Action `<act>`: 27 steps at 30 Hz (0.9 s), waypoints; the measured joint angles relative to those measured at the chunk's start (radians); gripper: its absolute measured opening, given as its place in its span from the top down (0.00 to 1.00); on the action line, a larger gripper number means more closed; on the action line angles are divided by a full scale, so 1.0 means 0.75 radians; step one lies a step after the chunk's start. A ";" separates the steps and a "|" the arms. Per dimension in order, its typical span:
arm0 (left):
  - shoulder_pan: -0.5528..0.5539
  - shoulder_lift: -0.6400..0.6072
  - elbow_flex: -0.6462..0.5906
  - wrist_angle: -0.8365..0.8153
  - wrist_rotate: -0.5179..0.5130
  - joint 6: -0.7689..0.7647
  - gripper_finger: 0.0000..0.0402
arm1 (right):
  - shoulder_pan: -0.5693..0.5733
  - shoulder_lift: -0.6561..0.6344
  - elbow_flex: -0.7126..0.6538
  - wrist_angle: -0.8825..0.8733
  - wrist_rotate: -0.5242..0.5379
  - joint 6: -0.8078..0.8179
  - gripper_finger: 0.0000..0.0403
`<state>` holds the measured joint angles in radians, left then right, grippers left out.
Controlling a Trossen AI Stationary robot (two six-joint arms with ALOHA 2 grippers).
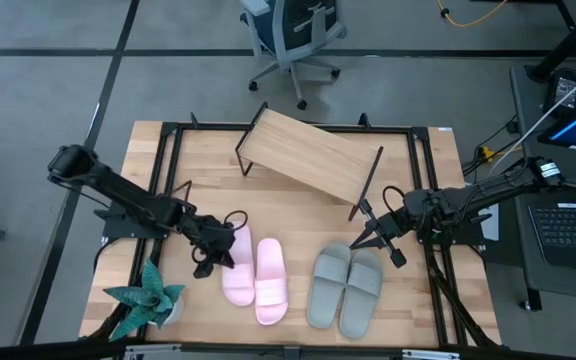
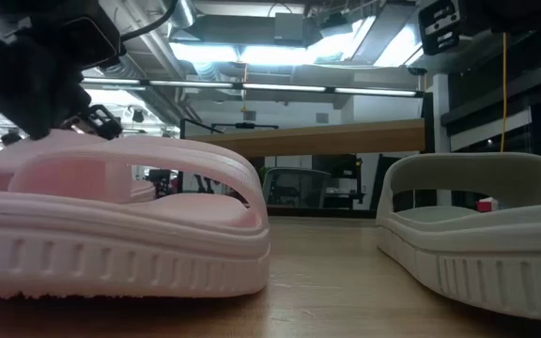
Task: Pick and place slides into the shelf
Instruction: Put the left pink slide on the shelf
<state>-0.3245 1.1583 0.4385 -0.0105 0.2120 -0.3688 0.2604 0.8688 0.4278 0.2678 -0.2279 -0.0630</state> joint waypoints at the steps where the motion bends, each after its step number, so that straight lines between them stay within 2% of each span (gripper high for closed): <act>1: 0.007 -0.015 0.000 -0.013 -0.004 0.010 1.00 | 0.000 0.000 0.000 -0.001 0.000 -0.001 0.96; 6: 0.046 -0.071 0.040 -0.139 -0.004 0.031 1.00 | 0.000 0.000 0.000 -0.002 0.000 -0.002 0.96; 11: 0.070 -0.082 0.223 -0.442 -0.056 0.159 1.00 | 0.000 0.000 0.000 -0.003 0.000 -0.002 0.96; 16: 0.089 -0.082 0.401 -0.639 -0.121 0.294 1.00 | 0.000 0.000 0.000 -0.008 0.000 -0.002 0.96; 27: 0.099 -0.082 0.616 -0.874 -0.270 0.479 1.00 | 0.000 0.000 0.000 -0.026 0.000 -0.004 0.96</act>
<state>-0.2498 1.0969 0.9005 -0.6664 0.0093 -0.0099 0.2604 0.8688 0.4278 0.2481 -0.2279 -0.0662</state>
